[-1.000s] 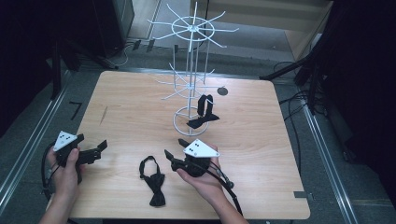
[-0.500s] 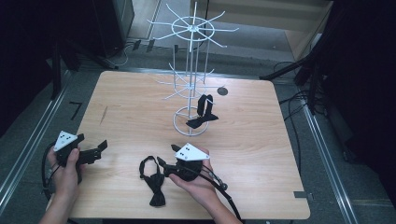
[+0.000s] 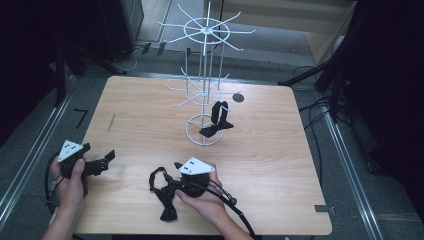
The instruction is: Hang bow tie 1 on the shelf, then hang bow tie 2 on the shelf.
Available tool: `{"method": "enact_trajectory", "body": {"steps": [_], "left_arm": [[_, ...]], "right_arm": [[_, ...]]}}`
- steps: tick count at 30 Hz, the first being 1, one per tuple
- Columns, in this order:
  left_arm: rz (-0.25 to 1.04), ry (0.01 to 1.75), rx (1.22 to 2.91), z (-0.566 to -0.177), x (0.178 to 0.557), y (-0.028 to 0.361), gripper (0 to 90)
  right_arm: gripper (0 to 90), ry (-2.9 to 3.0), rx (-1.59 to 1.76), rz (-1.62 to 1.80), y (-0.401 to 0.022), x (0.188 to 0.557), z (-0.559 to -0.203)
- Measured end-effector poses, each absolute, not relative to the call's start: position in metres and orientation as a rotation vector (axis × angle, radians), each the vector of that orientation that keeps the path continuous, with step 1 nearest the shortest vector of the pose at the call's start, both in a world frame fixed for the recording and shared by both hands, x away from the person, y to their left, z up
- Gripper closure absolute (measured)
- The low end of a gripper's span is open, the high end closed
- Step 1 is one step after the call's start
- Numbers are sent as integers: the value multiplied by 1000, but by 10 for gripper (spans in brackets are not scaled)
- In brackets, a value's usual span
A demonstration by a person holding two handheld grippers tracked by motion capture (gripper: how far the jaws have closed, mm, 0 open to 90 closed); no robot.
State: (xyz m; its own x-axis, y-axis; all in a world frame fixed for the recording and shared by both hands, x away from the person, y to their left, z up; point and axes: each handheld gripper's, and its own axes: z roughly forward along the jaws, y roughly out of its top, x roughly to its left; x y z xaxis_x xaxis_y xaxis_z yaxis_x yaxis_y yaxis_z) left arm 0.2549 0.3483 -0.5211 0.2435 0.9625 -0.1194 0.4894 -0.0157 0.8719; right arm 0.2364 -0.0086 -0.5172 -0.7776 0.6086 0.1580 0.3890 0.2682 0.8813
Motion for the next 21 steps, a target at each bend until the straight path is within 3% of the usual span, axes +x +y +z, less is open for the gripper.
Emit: {"method": "enact_trajectory", "body": {"steps": [15,21], "left_arm": [[678,1371,1640,-521,255,348,15],[677,1374,1640,-521,255,348,16]], "right_arm": [[620,2428,1003,1437,6,238,-531],[611,2466,1028,1385,11,239,-536]]}}
